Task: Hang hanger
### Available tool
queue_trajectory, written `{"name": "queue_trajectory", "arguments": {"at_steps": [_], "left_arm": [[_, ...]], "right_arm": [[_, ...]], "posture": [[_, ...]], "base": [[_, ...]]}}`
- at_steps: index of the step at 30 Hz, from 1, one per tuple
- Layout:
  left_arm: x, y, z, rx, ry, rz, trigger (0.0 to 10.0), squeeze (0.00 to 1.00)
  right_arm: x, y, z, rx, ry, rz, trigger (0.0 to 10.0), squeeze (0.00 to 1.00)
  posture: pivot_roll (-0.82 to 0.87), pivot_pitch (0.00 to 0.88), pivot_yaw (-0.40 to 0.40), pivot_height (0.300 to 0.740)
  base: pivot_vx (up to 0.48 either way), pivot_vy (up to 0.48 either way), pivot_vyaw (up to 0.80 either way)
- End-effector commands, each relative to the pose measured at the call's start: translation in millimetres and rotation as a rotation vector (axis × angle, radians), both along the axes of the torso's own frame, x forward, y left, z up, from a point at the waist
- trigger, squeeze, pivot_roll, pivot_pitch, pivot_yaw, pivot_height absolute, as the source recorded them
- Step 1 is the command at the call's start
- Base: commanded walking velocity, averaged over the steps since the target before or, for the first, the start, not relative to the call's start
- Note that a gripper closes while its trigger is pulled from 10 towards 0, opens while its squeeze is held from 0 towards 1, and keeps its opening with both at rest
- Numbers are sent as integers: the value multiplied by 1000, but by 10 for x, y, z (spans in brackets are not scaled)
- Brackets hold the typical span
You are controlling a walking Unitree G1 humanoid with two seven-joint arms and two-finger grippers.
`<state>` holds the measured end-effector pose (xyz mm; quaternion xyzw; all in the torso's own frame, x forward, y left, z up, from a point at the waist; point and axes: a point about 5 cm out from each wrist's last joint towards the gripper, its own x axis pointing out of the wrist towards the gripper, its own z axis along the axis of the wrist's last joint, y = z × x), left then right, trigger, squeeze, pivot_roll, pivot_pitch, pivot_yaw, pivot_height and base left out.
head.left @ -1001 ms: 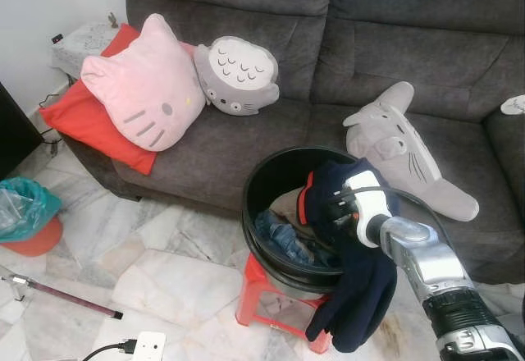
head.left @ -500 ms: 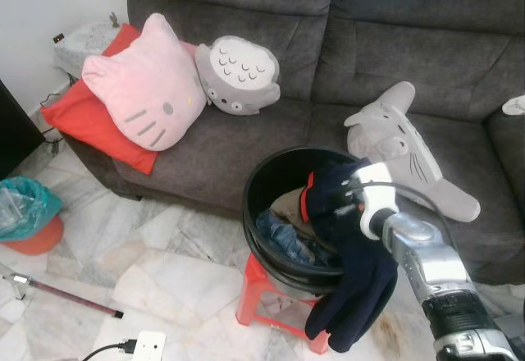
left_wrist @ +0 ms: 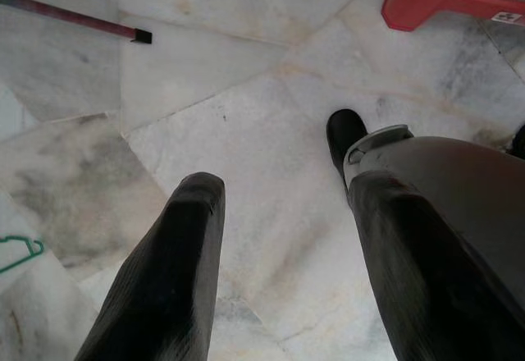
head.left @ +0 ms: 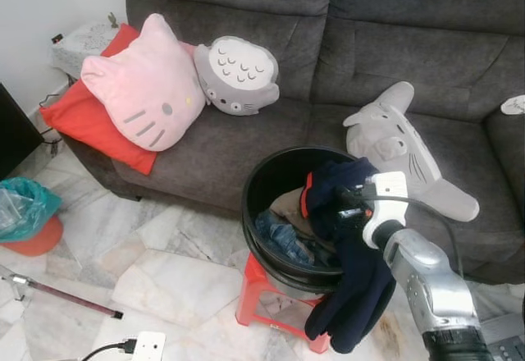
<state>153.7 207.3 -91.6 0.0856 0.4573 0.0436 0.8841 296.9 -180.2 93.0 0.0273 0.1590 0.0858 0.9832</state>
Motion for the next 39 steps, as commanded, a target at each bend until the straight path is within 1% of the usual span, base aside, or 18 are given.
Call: {"name": "queue_trajectory", "arguments": {"at_steps": [1,3,4,5,7,11,14,16,19,25,28,29,30,33,36,37,39], "left_arm": [[-64,22,-23,17,25,-12,10000,0],[-63,23,-22,18,24,-13,10000,0],[-63,23,-22,18,24,-13,10000,0],[-62,24,-22,18,24,-14,10000,0],[-62,26,-21,22,24,-17,10000,0],[-61,27,-20,23,23,-16,10000,0],[-61,25,-20,25,21,-14,10000,0],[-61,24,-21,26,21,-14,10000,0],[-62,22,-21,25,21,-14,10000,0],[-63,18,-22,26,20,-12,10000,0],[-65,20,-22,28,21,-10,10000,0],[-65,20,-22,28,21,-10,10000,0],[-65,21,-22,28,20,-10,10000,0],[-66,23,-22,29,20,-9,10000,0],[-67,24,-22,29,20,-9,10000,0],[-68,24,-22,30,20,-9,10000,0],[-67,25,-22,31,20,-9,10000,0]], "right_arm": [[-57,-114,-28,-9,13,-106,0,0],[-72,-159,-15,-3,-12,-165,0,0],[-72,-159,-15,-3,-12,-165,0,0],[-79,-180,-5,5,-21,-192,0,0],[-89,-254,40,26,-60,-285,0,0],[-87,-287,73,36,-92,-323,0,0],[-83,-296,172,72,-172,-341,0,0],[-96,-261,207,99,-201,-329,0,0],[-107,-240,203,106,-202,-322,0,0],[-157,-147,53,106,-140,-276,0,0],[-198,-152,-90,41,-43,-243,0,0],[-205,-155,-102,39,-35,-241,0,0],[-229,-180,-161,14,10,-248,0,0],[-275,-267,-235,-13,62,-314,0,0],[-280,-313,-221,-12,42,-365,0,0],[-269,-337,-170,-5,-4,-397,0,0],[-253,-351,-102,11,-55,-420,0,0]], "posture": [[-84,87,17,740],[-84,88,19,740],[-84,88,19,740],[-84,88,19,740],[-85,87,19,740],[-85,87,19,740],[-83,85,16,740],[-84,85,16,740],[-86,85,16,740],[-82,83,14,740],[-83,82,14,740],[-83,82,14,740],[-83,82,14,740],[-85,82,14,740],[-85,81,15,740],[-85,81,15,740],[-84,80,14,740]], "base": [[0,0,0],[0,0,0],[0,0,0],[0,0,0],[0,0,0],[0,0,0],[0,0,0],[0,0,0],[0,0,0],[0,0,0],[0,0,0],[0,0,0],[0,0,0],[0,0,0],[0,0,0],[0,0,0],[0,0,0]]}}
